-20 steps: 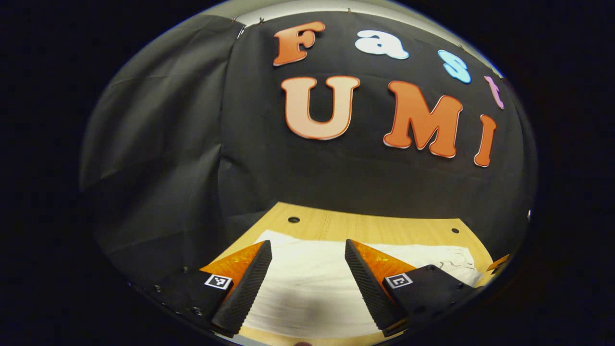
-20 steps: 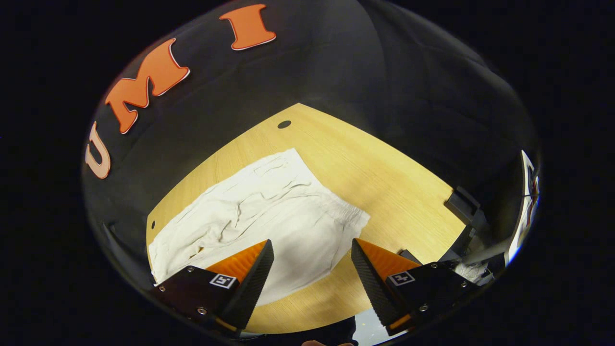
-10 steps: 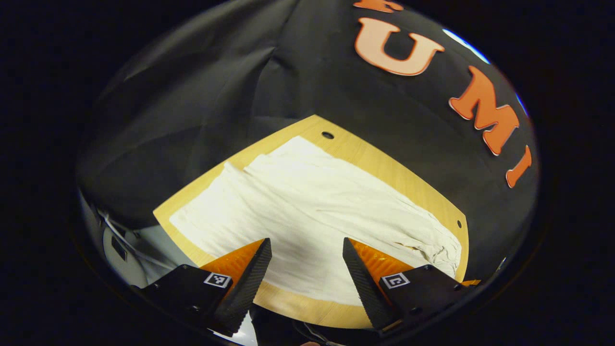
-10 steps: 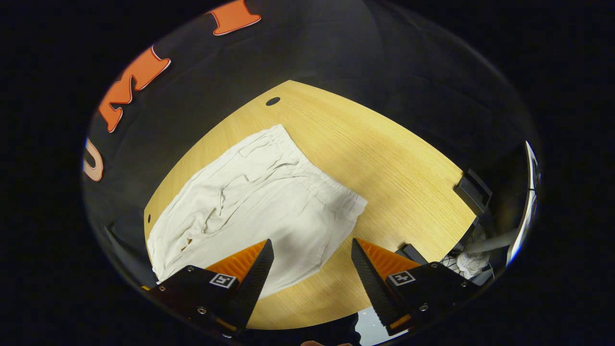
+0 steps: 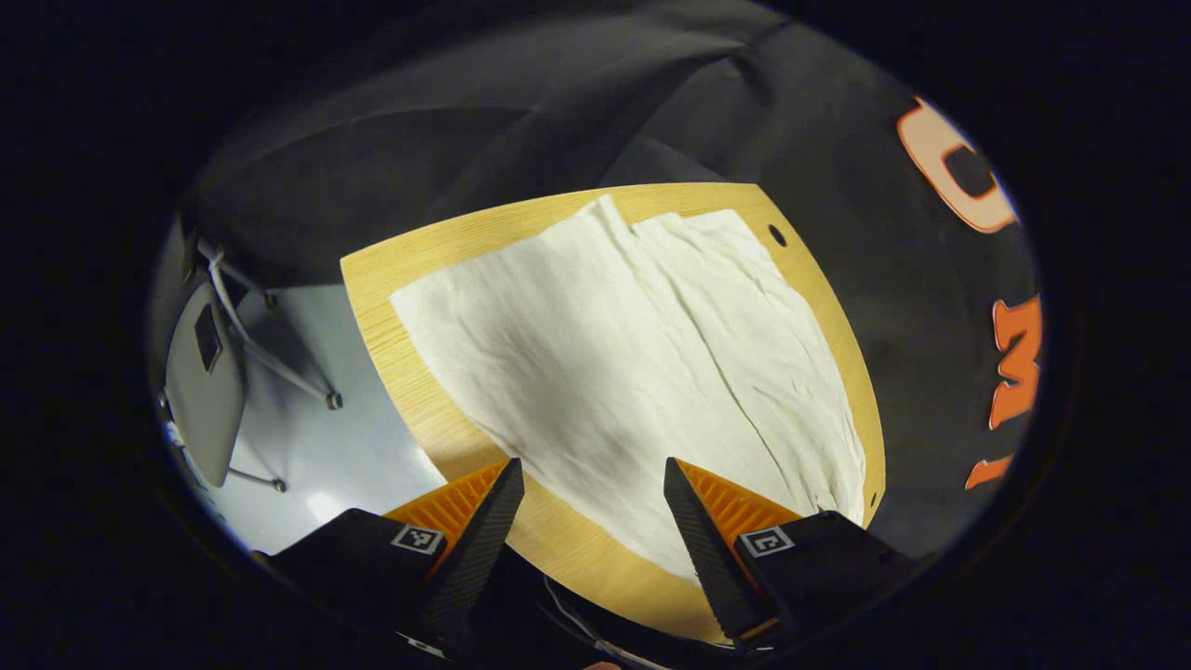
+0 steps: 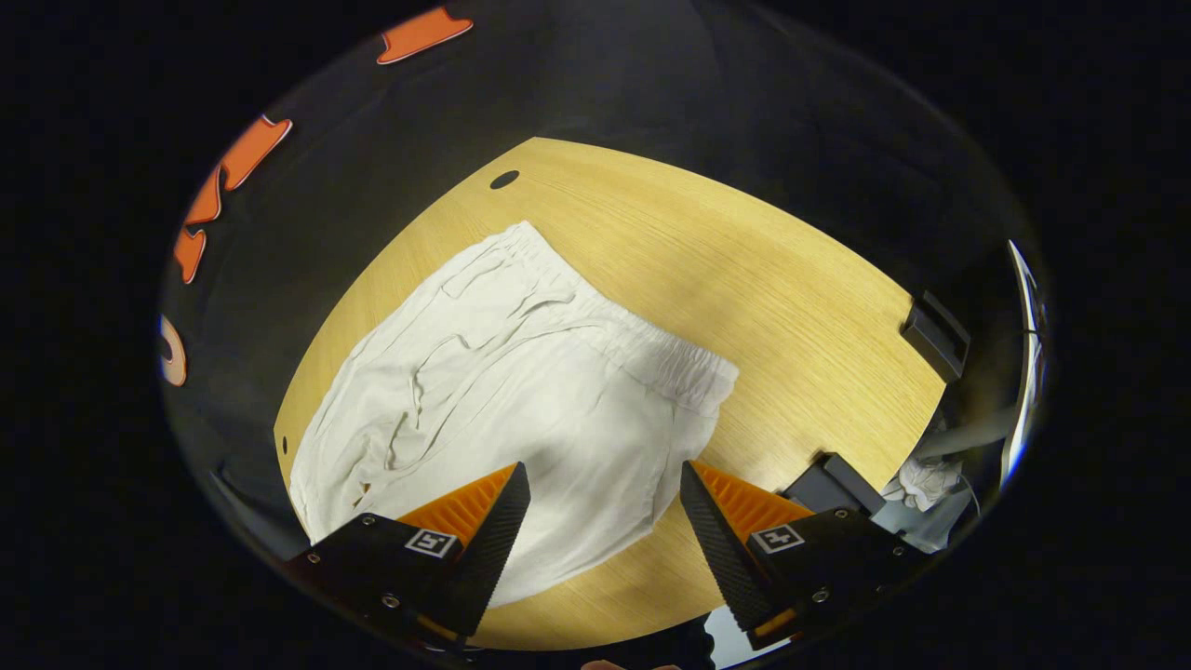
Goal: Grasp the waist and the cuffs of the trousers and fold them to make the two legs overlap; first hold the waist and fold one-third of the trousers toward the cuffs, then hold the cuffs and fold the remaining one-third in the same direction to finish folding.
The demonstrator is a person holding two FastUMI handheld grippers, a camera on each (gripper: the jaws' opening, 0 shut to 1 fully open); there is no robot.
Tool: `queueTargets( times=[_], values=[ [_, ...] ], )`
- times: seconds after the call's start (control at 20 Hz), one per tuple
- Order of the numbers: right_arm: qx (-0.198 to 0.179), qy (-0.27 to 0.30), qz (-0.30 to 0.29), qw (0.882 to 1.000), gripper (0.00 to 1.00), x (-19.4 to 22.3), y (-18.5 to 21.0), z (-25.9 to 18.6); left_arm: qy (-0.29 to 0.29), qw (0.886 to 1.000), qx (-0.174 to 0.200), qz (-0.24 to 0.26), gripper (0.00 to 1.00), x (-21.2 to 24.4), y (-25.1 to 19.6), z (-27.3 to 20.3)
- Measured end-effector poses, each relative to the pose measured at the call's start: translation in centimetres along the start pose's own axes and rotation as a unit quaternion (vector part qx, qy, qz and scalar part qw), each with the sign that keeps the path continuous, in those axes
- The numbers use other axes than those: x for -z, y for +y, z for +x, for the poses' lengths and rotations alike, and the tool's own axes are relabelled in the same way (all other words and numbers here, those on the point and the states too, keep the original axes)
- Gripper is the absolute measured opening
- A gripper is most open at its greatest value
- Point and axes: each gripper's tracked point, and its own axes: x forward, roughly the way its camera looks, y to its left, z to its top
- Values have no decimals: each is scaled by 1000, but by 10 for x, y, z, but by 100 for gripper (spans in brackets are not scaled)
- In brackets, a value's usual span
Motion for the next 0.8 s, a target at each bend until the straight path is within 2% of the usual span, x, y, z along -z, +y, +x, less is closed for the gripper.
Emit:
queueTargets(
  times=[0.3,0.4,0.65,0.8],
  values=[
    [13,9,18,1000,99,-2,-4,12,1,997,1,-81,100,-25,34,22],
    [20,9,23,999,99,-4,-8,16,-10,995,15,-95,95,-37,34,26],
    [25,13,37,999,98,-9,-10,30,-38,992,47,-115,94,-65,24,38],
    [27,17,43,999,98,-9,-10,37,-48,989,77,-120,84,-74,15,46]
  ],
)
